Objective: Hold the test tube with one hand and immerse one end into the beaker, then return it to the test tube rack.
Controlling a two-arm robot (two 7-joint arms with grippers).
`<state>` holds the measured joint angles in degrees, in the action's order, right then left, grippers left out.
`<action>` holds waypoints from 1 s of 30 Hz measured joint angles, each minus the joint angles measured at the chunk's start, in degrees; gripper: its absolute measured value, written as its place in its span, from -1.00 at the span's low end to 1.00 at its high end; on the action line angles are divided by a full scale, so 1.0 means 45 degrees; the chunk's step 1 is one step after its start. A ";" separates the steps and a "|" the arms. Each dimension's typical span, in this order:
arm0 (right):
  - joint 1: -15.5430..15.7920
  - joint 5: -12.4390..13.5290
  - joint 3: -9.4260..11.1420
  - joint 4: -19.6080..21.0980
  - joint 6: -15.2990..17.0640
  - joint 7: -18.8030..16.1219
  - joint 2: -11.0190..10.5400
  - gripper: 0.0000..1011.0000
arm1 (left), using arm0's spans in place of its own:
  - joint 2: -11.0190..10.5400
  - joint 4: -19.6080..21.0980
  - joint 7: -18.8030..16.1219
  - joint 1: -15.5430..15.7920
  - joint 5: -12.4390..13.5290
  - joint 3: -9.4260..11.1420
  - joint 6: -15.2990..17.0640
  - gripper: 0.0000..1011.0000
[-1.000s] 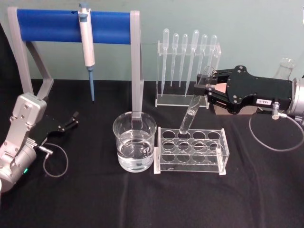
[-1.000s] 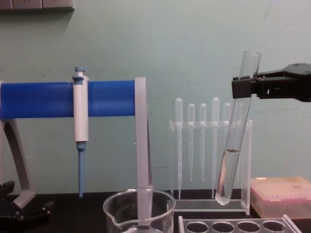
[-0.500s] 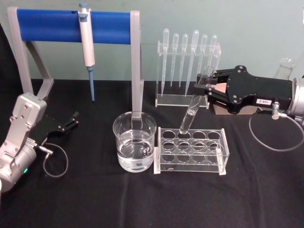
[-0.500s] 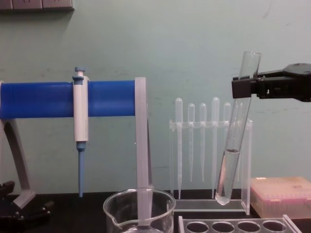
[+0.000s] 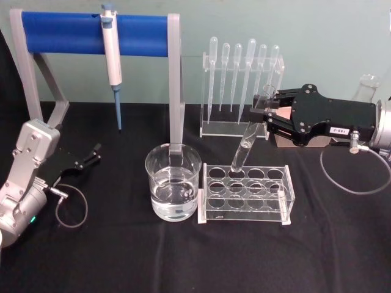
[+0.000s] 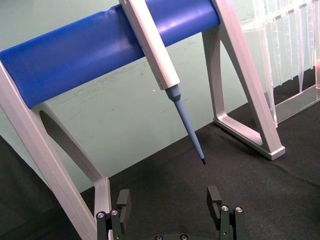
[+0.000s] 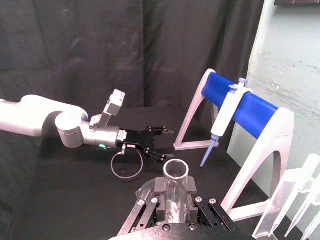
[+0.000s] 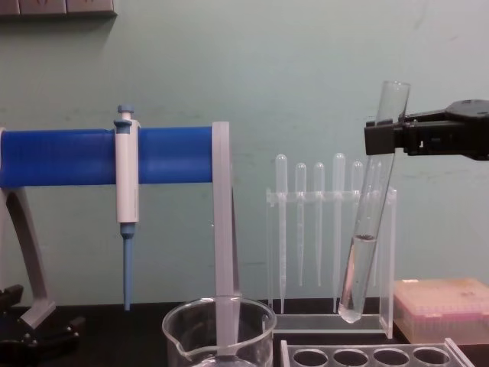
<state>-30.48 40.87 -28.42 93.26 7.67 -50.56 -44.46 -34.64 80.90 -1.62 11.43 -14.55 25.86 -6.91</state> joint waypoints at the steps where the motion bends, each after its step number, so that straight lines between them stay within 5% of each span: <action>1: 0.0000 0.0000 0.0000 0.0000 0.0000 0.0001 0.0000 -0.52 | -0.0001 0.0000 0.0000 -0.0001 0.0000 0.0000 0.0000 0.98; 30: 0.0000 0.0000 -0.0001 0.0000 0.0001 0.0000 0.0000 -0.52 | 0.0000 0.0000 0.0000 -0.0001 0.0000 0.0000 0.0000 0.98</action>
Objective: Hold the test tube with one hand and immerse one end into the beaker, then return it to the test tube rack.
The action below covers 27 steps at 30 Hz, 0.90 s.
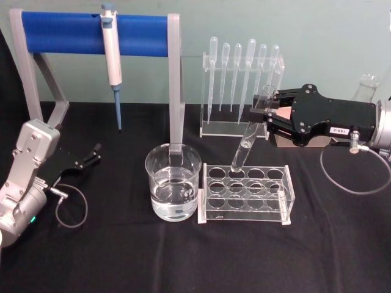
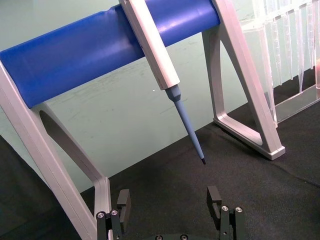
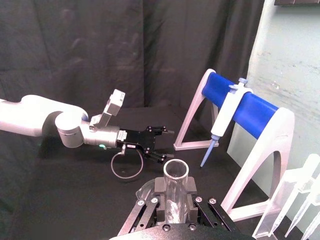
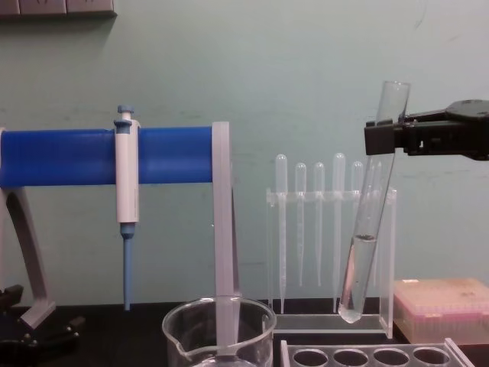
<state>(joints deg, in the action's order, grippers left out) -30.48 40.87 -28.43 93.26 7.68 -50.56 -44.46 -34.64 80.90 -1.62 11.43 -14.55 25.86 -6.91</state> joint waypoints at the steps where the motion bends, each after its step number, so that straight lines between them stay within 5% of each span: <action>1: 0.0000 0.0000 0.0000 0.0000 0.0000 0.0000 0.0000 -0.52 | 0.0000 0.0000 0.0000 0.0000 0.0000 0.0000 0.0000 0.98; 27: 0.0000 0.0000 0.0001 0.0001 0.0000 0.0000 0.0000 -0.52 | 0.0000 0.0000 0.0000 0.0000 0.0000 0.0000 0.0000 0.98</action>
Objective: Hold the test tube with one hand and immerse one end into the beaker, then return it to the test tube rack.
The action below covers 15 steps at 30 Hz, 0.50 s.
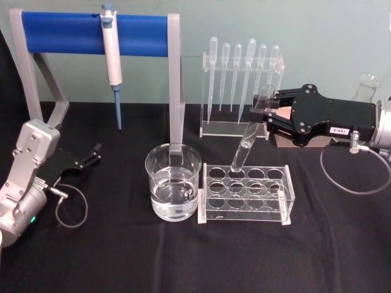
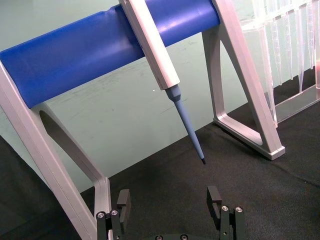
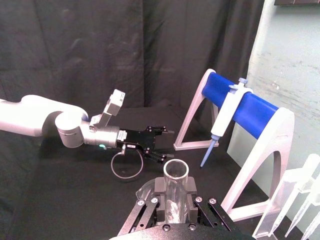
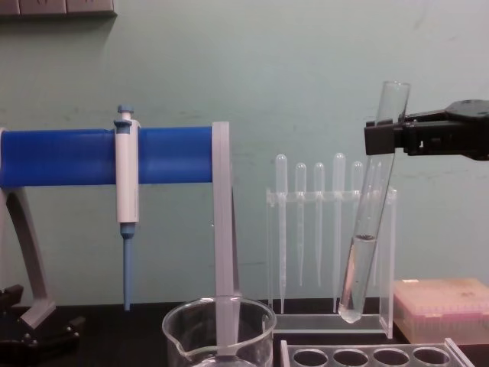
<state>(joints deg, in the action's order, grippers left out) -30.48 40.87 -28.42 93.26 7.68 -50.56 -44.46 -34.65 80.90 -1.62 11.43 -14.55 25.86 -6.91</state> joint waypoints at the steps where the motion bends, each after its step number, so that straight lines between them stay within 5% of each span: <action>1: 0.0000 0.0000 -0.0001 0.0000 0.0000 0.0000 0.0000 -0.52 | 0.0000 0.0000 0.0000 0.0000 0.0000 0.0000 0.0000 0.98; 15: 0.0000 0.0000 -0.0001 0.0000 0.0000 -0.0001 0.0000 -0.52 | 0.0000 0.0000 0.0001 0.0000 0.0000 0.0000 0.0000 0.98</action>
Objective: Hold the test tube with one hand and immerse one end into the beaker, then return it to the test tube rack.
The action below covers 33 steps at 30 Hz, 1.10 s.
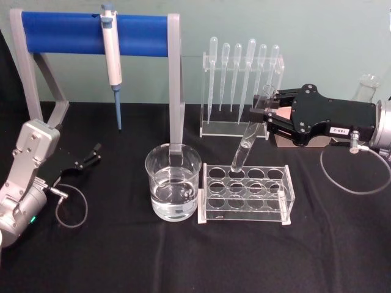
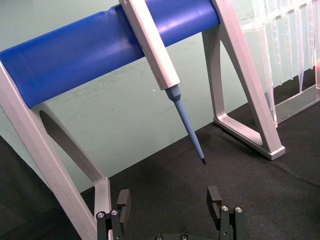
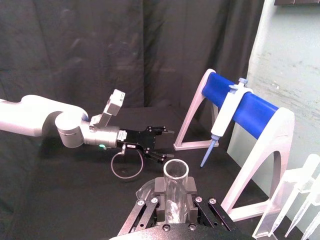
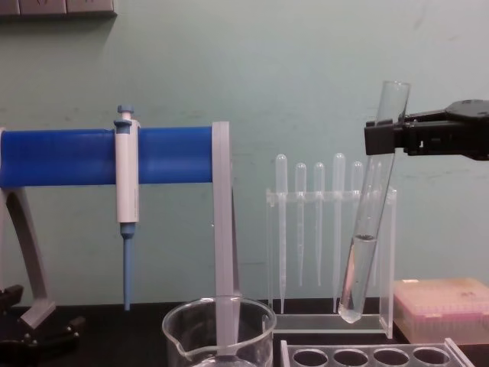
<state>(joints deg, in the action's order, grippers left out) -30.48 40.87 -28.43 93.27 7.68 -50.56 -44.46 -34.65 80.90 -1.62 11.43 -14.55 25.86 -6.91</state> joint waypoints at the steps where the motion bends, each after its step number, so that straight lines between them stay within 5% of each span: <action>1: 0.0000 0.0000 0.0000 -0.0001 0.0000 0.0000 0.0000 -0.52 | 0.0000 0.0000 0.0000 0.0000 0.0000 0.0000 0.0000 0.98; 33: 0.0000 0.0000 0.0000 0.0000 0.0000 0.0000 0.0000 -0.52 | 0.0000 0.0000 -0.0001 0.0000 0.0000 0.0000 0.0000 0.98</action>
<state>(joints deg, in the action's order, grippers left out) -30.49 40.87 -28.43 93.26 7.68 -50.56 -44.46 -34.65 80.90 -1.62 11.43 -14.55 25.86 -6.91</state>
